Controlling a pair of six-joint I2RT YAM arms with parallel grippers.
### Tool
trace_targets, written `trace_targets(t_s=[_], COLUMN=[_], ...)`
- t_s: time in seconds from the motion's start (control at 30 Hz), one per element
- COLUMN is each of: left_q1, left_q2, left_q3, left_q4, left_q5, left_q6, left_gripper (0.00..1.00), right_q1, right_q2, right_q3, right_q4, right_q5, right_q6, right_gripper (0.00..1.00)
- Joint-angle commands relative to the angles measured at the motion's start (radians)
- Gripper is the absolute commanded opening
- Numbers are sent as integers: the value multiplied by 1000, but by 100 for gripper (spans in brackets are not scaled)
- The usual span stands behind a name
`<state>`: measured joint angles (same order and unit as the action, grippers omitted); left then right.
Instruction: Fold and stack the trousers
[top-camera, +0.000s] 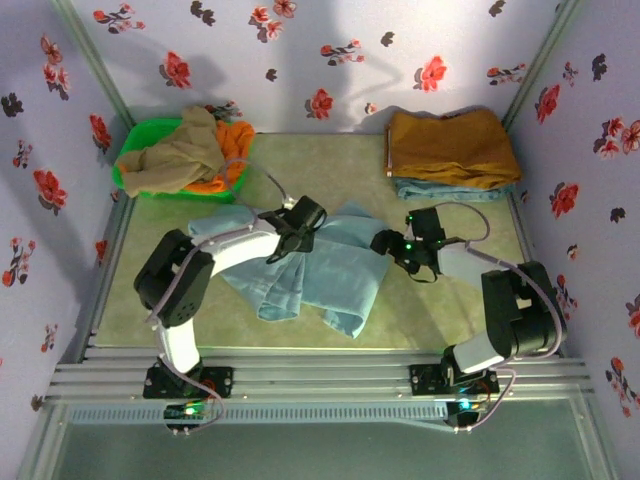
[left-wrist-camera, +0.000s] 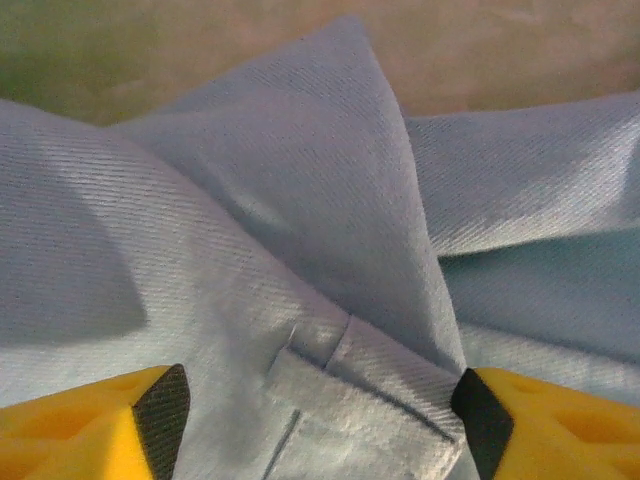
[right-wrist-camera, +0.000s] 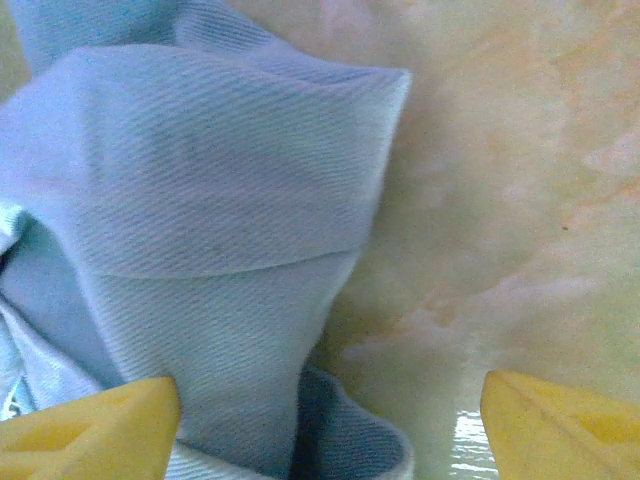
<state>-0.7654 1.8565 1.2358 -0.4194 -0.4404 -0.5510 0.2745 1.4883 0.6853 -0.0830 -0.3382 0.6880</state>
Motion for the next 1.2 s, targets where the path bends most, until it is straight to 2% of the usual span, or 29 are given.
trace_targets(t_s=[0.0, 0.2, 0.23, 0.27, 0.43, 0.57, 0.73, 0.77, 0.83, 0.87, 0.9, 0.97, 1.17], left_q1=[35, 44, 46, 47, 50, 58, 101, 117, 159, 181, 211, 289, 598], left_q2=[29, -54, -65, -75, -154, -242, -411, -452, -558, -608, -668, -789, -1124], left_q3=[21, -61, -63, -65, -98, -129, -184, -201, -242, -263, -290, -339, -455], left_q4=[-12, 79, 77, 74, 74, 66, 20, 10, -24, -40, -64, -120, -349], left_q5=[0, -12, -13, -19, -27, -31, -37, -37, -40, -42, -46, -50, -49], left_q6=[26, 88, 93, 95, 102, 91, 52, 42, 21, 12, 0, -33, -225], left_gripper=[60, 15, 3, 0, 0, 0, 0, 0, 0, 0, 0, 0, 0], right_q1=[10, 11, 10, 11, 11, 11, 11, 12, 11, 11, 12, 11, 21], right_q2=[-26, -56, -50, -45, -41, -43, -56, -58, -58, -57, -54, -49, -47], right_q3=[24, 21, 29, 34, 37, 36, 39, 44, 53, 54, 55, 57, 62], right_q4=[-27, -35, -39, -39, -23, -28, -47, -55, -64, -63, -59, -52, -41], right_q5=[-23, 41, 37, 34, 26, 35, 76, 86, 83, 75, 64, 46, 34], right_q6=[-17, -31, -33, -33, -23, -22, -15, -12, -11, -12, -10, -8, 1], right_gripper=[78, 73, 71, 68, 37, 0, 0, 8, 40, 50, 55, 59, 65])
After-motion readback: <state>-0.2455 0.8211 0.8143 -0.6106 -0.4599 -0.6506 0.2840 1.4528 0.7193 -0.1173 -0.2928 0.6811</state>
